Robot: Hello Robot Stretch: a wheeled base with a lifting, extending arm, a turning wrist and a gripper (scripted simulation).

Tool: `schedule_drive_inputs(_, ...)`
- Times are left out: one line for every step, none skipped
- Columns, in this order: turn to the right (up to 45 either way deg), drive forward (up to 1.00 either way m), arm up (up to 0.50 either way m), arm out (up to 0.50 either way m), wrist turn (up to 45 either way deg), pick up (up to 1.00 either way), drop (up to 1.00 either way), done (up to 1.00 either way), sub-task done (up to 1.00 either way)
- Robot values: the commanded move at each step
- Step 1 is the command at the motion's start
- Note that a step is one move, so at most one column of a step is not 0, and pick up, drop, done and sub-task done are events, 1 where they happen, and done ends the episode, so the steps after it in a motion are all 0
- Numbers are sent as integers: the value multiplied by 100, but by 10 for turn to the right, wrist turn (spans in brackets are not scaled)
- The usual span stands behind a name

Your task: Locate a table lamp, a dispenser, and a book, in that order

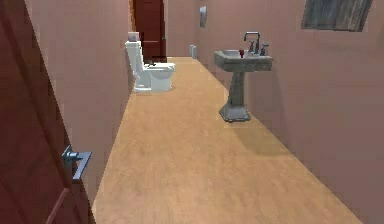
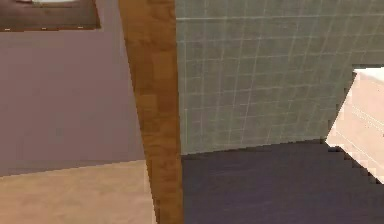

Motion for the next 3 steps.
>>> schedule_drive_inputs(0,50,0,0,0,0,0,0,0)
schedule_drive_inputs(-60,0,0,0,0,0,0,0,0)
schedule_drive_inputs(0,100,0,0,0,0,0,0,0)
